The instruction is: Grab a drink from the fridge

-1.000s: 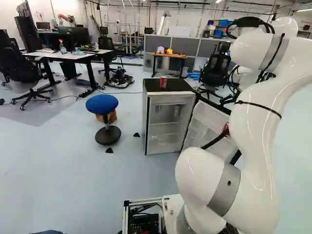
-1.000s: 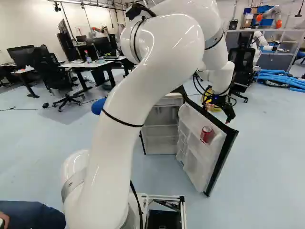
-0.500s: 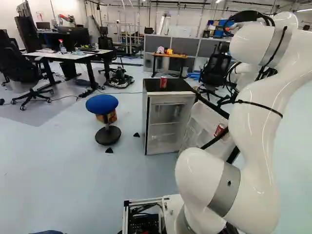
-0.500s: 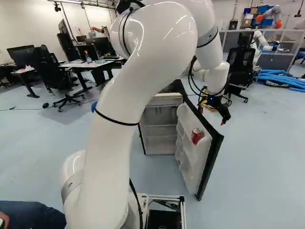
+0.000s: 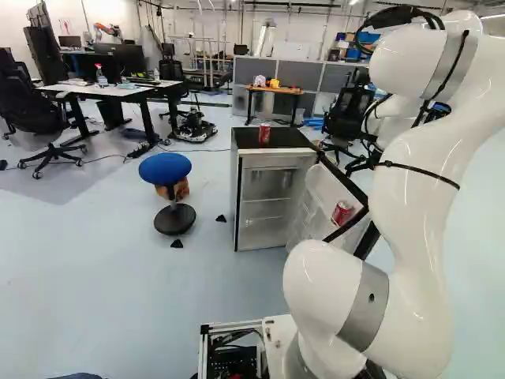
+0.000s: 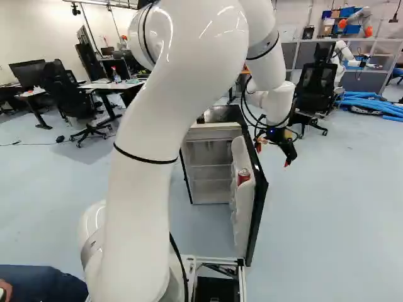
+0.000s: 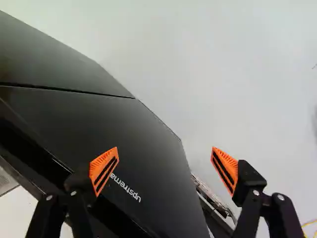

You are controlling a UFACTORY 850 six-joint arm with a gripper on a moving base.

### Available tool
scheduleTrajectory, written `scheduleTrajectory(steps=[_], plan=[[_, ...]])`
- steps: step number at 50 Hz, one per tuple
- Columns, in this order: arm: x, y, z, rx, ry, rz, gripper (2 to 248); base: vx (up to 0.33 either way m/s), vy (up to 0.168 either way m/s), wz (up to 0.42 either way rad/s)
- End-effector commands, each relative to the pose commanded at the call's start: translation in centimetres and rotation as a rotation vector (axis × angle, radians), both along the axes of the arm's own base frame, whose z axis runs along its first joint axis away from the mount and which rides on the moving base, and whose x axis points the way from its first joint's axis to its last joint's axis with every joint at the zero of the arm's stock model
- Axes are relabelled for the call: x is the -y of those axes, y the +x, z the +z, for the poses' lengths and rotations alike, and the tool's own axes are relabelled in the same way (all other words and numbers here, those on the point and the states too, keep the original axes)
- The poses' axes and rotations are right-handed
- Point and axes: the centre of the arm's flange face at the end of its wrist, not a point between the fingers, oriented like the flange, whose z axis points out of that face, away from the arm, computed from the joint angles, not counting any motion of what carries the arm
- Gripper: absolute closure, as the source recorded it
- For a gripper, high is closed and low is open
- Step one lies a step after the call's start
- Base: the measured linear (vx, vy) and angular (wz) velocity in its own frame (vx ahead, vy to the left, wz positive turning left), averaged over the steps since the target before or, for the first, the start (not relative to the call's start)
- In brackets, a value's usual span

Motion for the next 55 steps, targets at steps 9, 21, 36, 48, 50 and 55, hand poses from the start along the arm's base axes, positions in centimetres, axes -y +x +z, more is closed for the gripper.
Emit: scheduleTrajectory(steps=[9, 21, 36, 48, 50, 55], plan=[[-1.3, -0.4, 0.0, -0.008, 0.007, 0.012, 3, 0.0, 0.0, 0.0], [-3.2, -0.9, 0.0, -0.019, 0.017, 0.03, 3, 0.0, 0.0, 0.0], [-5.5, -1.3, 0.0, -0.032, 0.026, 0.057, 3, 0.0, 0.0, 0.0], [-7.5, -1.4, 0.0, -0.041, 0.033, 0.083, 3, 0.0, 0.0, 0.0], [-7.8, -1.5, 0.0, -0.042, 0.034, 0.087, 3, 0.0, 0.0, 0.0], [-8.7, -1.5, 0.0, -0.046, 0.037, 0.099, 3, 0.0, 0.0, 0.0]])
